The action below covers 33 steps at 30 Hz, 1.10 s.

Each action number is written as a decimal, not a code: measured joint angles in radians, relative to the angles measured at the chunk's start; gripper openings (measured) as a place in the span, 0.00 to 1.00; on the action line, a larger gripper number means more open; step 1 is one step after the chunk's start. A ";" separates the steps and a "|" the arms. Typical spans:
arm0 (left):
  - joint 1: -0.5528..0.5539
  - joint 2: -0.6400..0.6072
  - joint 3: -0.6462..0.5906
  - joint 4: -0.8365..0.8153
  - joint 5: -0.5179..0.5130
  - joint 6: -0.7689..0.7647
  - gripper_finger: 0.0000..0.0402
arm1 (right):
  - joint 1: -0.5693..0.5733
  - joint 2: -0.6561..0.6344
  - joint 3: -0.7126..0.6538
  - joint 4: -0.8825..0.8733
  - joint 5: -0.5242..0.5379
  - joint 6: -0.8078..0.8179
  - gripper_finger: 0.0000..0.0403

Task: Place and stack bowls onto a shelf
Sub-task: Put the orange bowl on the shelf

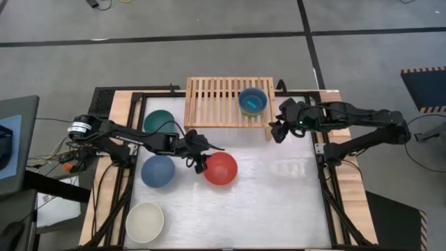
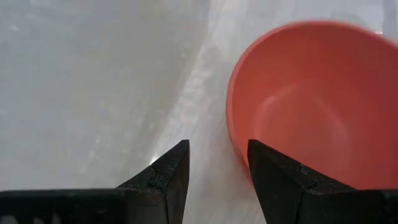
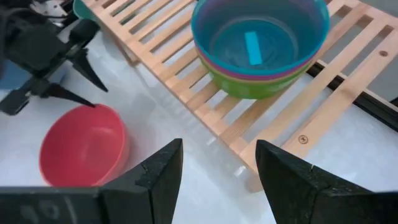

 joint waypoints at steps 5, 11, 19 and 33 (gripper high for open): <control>0.000 0.065 0.001 0.050 0.010 -0.015 0.36 | 0.034 -0.010 -0.001 -0.004 0.011 -0.002 0.56; 0.000 0.114 0.011 0.066 0.013 -0.015 0.29 | 0.049 -0.015 -0.001 -0.005 0.039 -0.002 0.56; 0.000 0.086 0.011 0.061 0.020 -0.004 0.02 | 0.075 -0.015 -0.014 0.004 0.085 -0.002 0.56; 0.038 -0.097 0.235 -0.267 -0.073 0.131 0.00 | 0.279 -0.014 -0.302 0.271 0.186 0.125 0.53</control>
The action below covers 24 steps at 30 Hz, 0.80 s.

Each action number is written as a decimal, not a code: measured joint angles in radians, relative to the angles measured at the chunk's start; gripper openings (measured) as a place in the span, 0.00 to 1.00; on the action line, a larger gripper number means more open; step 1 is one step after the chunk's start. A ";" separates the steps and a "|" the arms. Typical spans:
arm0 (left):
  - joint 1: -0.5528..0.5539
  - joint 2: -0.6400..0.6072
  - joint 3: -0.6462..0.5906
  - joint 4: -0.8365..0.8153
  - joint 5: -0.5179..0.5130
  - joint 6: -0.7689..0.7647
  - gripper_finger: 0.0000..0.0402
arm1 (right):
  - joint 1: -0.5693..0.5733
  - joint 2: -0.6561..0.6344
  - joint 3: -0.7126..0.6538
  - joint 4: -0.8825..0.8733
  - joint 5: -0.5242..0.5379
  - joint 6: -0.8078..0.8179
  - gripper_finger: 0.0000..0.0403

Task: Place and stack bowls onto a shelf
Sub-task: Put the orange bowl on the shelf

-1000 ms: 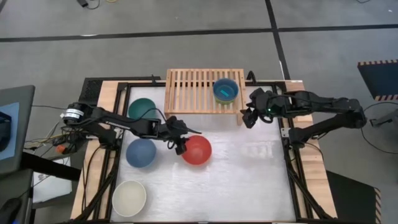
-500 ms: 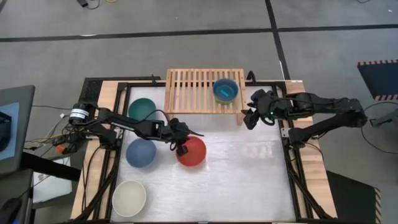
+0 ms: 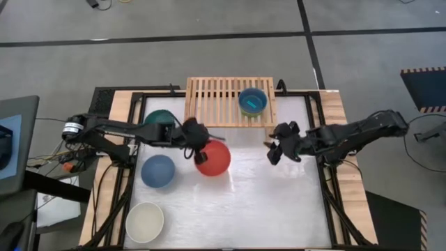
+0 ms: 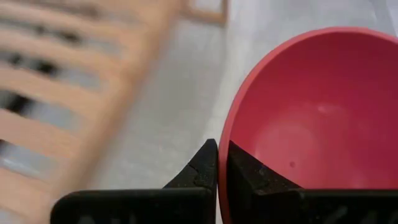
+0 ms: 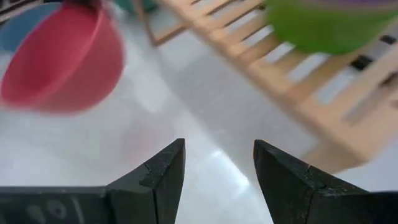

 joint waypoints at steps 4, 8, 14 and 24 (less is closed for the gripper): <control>0.064 -0.024 0.122 -0.088 -0.034 0.043 0.00 | 0.058 0.000 -0.091 0.180 0.009 0.009 0.53; 0.153 -0.024 0.244 -0.142 -0.079 0.106 0.00 | 0.071 0.001 -0.124 0.294 -0.004 -0.045 0.53; 0.359 0.000 0.367 -0.148 -0.064 0.151 0.00 | 0.047 0.007 -0.124 0.324 -0.003 -0.041 0.53; 0.657 0.116 0.377 -0.144 0.205 0.036 0.00 | 0.019 0.096 -0.156 0.360 -0.038 -0.023 0.53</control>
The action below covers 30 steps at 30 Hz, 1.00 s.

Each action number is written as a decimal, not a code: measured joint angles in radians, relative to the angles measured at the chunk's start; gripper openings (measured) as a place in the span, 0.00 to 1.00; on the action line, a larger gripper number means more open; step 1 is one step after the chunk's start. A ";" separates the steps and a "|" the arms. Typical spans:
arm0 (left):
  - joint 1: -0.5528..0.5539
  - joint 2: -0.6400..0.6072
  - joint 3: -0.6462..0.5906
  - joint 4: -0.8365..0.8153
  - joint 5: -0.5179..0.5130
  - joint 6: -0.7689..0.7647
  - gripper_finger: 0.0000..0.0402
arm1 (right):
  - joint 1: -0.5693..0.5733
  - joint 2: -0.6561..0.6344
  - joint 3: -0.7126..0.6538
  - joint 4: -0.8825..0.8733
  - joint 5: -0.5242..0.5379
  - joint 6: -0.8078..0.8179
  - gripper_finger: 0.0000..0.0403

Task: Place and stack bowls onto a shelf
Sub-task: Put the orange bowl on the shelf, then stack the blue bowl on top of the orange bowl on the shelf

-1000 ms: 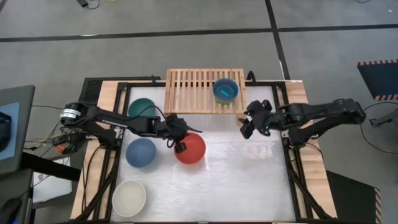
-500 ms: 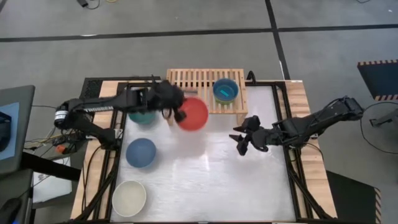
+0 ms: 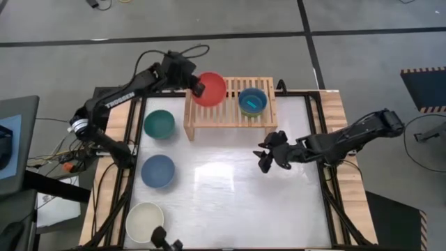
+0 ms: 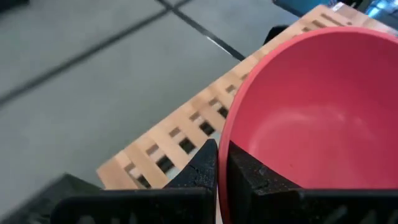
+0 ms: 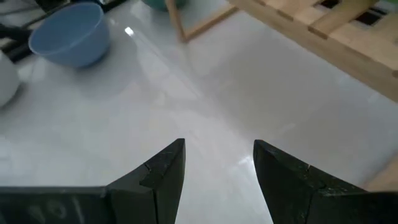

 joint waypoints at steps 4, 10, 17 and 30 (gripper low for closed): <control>0.054 0.033 0.000 -0.003 0.094 -0.048 0.00 | -0.017 0.001 0.000 -0.004 -0.026 -0.017 0.53; 0.072 0.044 0.000 -0.036 0.118 -0.037 0.00 | -0.023 0.001 0.000 -0.010 -0.027 -0.027 0.53; 0.070 0.044 0.000 -0.078 0.147 -0.015 0.03 | -0.023 0.001 0.000 -0.010 -0.026 -0.027 0.53; 0.069 0.043 0.118 -0.183 0.159 -0.002 0.34 | -0.023 0.001 0.000 -0.010 -0.023 -0.019 0.53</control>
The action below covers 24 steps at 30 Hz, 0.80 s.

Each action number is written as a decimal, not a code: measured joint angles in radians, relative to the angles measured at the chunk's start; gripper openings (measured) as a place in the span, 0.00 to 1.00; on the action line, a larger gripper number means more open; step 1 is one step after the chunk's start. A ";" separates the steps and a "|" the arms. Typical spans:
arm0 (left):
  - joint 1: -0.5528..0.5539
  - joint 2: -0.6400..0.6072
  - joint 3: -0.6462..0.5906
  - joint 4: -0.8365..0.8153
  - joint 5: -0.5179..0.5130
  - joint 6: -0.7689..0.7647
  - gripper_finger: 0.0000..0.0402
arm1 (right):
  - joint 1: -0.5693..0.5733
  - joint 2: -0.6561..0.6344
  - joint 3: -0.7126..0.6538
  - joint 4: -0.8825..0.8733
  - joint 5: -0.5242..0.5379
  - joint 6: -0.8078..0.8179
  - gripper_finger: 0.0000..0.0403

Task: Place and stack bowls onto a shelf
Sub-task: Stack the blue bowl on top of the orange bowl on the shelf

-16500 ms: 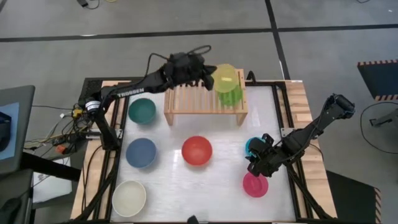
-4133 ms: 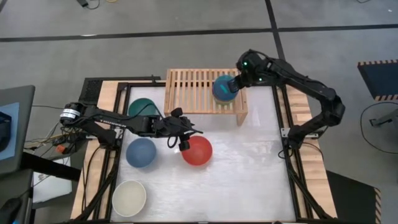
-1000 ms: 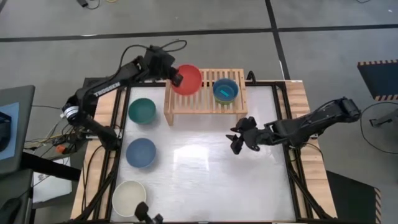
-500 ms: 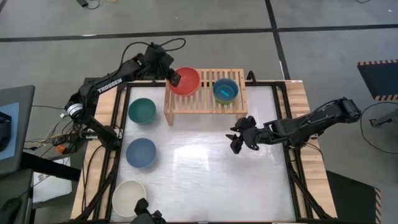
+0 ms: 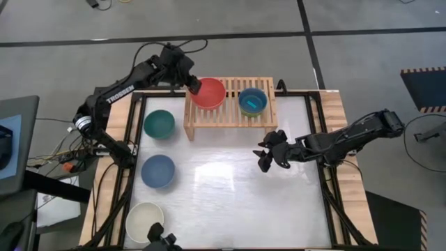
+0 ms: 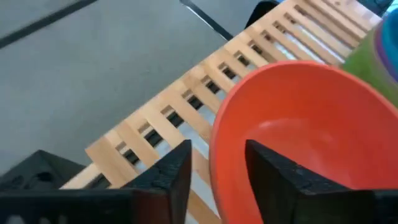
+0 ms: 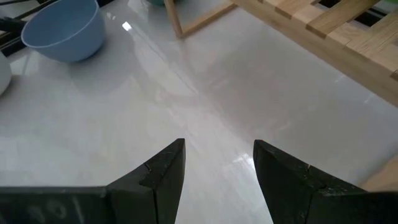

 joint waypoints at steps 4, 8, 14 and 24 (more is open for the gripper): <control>-0.012 -0.009 0.081 -0.078 -0.048 0.039 0.41 | 0.000 0.000 0.000 -0.001 0.001 -0.001 0.53; -0.045 -0.060 0.088 -0.122 -0.127 0.078 0.43 | 0.001 0.000 0.000 -0.002 0.003 -0.003 0.53; -0.154 -0.234 -0.045 -0.154 -0.213 0.089 0.42 | 0.019 0.031 0.000 0.020 0.004 -0.010 0.53; -0.648 -0.591 -0.467 -0.151 -0.324 -0.151 0.35 | 0.035 0.268 0.003 0.603 -0.107 -0.111 0.53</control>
